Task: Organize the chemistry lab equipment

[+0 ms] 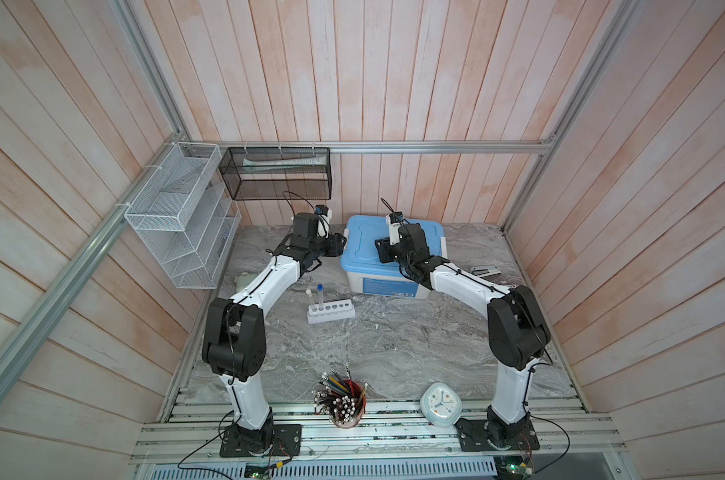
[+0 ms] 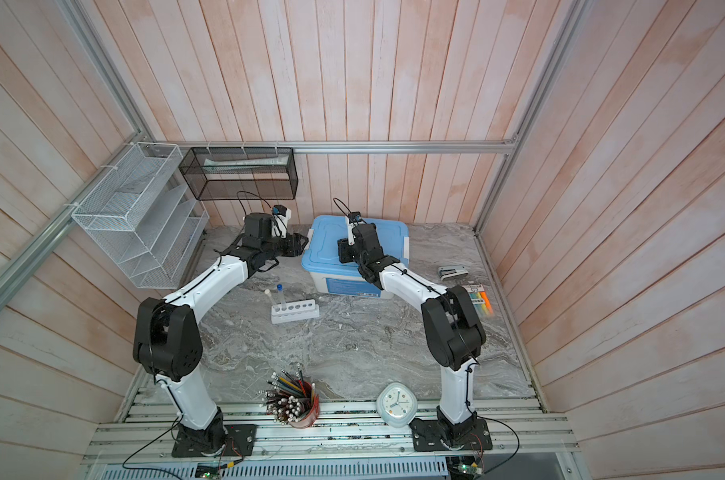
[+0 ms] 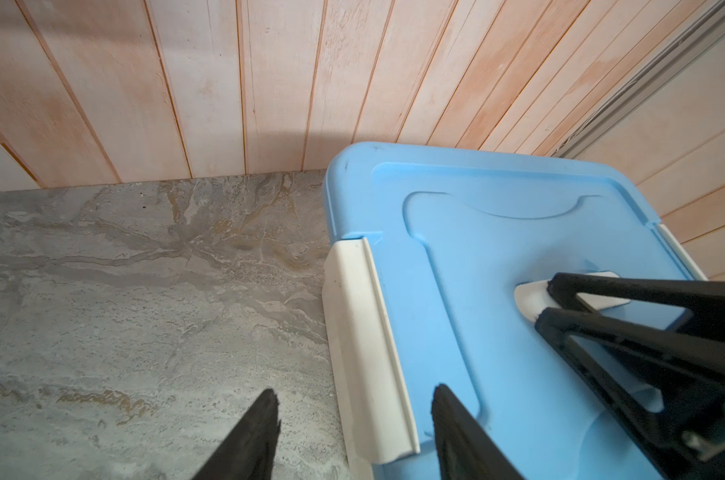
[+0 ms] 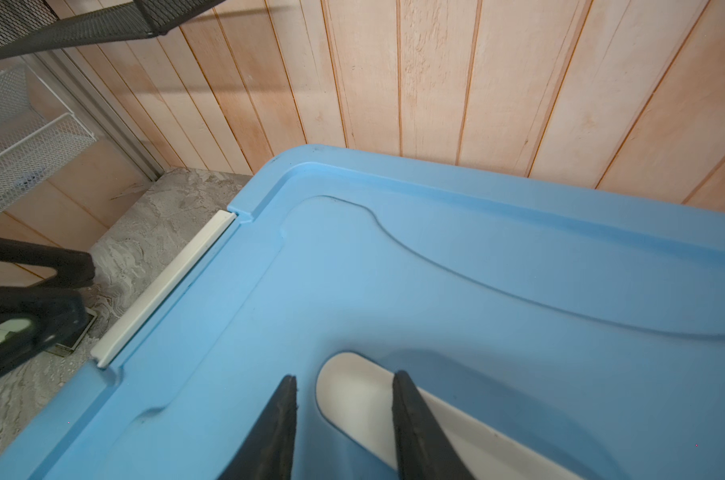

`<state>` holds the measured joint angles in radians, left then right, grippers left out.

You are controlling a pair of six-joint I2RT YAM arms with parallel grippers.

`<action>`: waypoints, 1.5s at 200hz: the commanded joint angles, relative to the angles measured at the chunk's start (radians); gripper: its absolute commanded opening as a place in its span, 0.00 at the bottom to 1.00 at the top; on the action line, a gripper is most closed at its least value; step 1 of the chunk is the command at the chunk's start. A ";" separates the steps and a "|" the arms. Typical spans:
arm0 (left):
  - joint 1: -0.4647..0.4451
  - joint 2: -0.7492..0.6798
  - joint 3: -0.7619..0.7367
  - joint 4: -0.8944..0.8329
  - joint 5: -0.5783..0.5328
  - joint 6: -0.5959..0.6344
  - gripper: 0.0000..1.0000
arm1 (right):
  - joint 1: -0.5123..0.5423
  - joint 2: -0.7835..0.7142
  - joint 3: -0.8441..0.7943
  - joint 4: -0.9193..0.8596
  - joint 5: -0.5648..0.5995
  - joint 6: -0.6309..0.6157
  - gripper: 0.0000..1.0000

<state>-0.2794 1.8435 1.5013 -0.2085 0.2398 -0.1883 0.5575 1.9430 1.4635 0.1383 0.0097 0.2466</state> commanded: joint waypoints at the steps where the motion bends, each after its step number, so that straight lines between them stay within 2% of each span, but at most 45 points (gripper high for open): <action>1: 0.003 0.031 -0.007 0.022 0.018 -0.010 0.61 | 0.008 0.089 -0.037 -0.209 -0.040 0.026 0.39; 71: 0.000 0.062 -0.009 0.011 -0.013 0.006 0.60 | 0.008 0.100 -0.026 -0.214 -0.042 0.028 0.39; 135: -0.044 0.092 0.021 -0.007 -0.038 0.021 0.60 | 0.007 0.107 -0.025 -0.210 -0.049 0.031 0.39; 181: -0.044 0.050 0.035 -0.007 -0.070 0.029 0.63 | 0.008 0.110 -0.012 -0.221 -0.056 0.021 0.39; 212: -0.034 -0.035 0.015 0.026 -0.106 0.038 0.70 | 0.007 0.104 0.021 -0.233 -0.050 0.005 0.41; 239: 0.006 -0.156 -0.079 0.118 -0.095 0.029 0.72 | 0.006 0.091 0.055 -0.239 -0.051 -0.033 0.43; 269: 0.073 -0.341 -0.258 0.269 -0.100 0.018 0.75 | 0.003 0.044 0.086 -0.221 -0.030 -0.060 0.47; 300: 0.153 -0.546 -0.499 0.486 -0.182 0.022 0.84 | -0.004 -0.069 0.055 -0.138 0.050 -0.094 0.61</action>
<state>-0.1688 1.4029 1.1419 0.0803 0.1284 -0.1699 0.5606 1.9564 1.5509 0.0483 -0.0147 0.1825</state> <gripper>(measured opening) 0.813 0.568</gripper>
